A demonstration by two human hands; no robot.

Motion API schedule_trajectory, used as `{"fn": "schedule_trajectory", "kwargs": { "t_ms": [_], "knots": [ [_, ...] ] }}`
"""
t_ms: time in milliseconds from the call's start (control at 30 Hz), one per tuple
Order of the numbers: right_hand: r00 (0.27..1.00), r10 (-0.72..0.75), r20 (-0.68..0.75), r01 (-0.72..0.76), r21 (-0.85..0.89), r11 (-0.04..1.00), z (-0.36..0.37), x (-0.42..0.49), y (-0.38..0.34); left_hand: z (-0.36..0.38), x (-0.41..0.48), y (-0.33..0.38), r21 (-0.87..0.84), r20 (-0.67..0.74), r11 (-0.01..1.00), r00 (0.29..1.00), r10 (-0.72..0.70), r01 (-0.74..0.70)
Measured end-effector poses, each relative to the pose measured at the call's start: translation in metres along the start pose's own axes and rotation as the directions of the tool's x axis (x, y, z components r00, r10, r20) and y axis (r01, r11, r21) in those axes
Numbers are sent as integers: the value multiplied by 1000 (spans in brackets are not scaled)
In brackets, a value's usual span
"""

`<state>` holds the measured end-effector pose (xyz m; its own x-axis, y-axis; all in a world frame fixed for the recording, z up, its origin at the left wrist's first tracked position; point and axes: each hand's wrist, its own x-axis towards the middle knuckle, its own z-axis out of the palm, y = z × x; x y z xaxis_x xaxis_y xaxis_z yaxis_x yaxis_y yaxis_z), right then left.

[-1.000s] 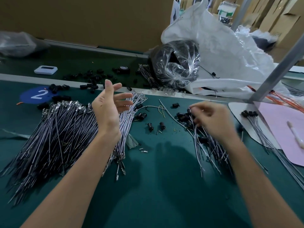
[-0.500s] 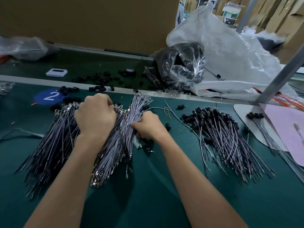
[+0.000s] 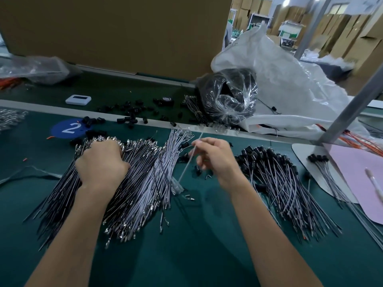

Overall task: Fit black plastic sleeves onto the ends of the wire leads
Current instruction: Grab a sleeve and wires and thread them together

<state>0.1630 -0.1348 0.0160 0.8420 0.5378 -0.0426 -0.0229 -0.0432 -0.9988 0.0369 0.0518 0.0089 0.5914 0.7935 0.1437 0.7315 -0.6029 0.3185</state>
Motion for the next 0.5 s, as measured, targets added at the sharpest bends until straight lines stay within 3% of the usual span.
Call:
{"fn": "schedule_trajectory", "kwargs": {
  "t_ms": [200, 333, 400, 500],
  "knots": [
    [940, -141, -312, 211, 202, 956, -30, -1, 16, -1, 0, -1, -138, 0, 990, 1000, -21, 21],
    [862, -244, -445, 351, 176, 920, -44, -1, 18, -6, 1, -3, -129, -19, 991, 999, -30, 27],
    [840, -313, -443, 406, 133, 904, -47, -2, 15, -11, 1, 0, -72, -16, 997, 1000, -16, 15],
    [882, -381, -278, 407, 40, 913, -49, -6, 14, -18, 0, 5, 59, -37, 998, 999, 15, -13]
  ]
}}
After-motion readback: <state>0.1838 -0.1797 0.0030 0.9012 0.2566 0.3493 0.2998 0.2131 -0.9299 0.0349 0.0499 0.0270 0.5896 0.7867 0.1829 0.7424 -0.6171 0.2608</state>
